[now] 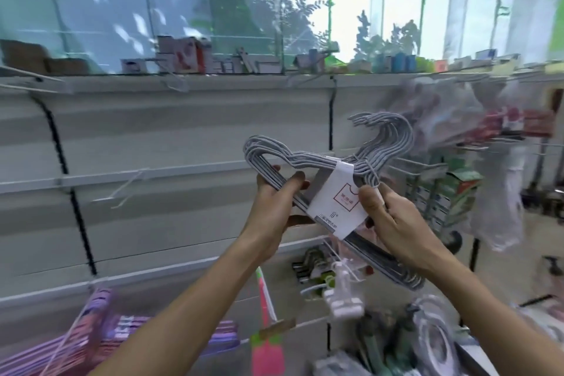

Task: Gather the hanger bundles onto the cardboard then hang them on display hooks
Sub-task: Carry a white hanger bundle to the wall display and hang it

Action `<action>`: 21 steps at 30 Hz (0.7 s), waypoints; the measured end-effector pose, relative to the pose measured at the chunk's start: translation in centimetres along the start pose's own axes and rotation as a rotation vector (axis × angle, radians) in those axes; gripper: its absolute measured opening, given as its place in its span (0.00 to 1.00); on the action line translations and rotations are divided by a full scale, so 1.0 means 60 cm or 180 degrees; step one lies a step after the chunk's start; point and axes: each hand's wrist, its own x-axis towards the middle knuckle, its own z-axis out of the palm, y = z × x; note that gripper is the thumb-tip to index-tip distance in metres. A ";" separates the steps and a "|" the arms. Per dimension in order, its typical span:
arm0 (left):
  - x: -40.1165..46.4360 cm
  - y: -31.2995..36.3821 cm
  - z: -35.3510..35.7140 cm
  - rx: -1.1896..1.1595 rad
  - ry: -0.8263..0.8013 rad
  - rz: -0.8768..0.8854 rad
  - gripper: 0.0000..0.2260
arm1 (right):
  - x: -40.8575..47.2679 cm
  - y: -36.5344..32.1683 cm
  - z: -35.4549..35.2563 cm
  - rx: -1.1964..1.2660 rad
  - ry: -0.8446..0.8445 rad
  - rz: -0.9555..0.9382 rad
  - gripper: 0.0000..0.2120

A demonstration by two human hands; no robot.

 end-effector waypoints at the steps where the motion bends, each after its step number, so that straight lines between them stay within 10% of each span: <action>1: -0.004 0.008 -0.019 0.0032 0.0091 0.0011 0.19 | 0.007 -0.008 0.014 0.0028 -0.0055 -0.0060 0.16; 21: -0.075 0.184 -0.379 0.0264 0.1443 0.0431 0.09 | 0.128 -0.224 0.339 0.0403 -0.0846 -0.0893 0.14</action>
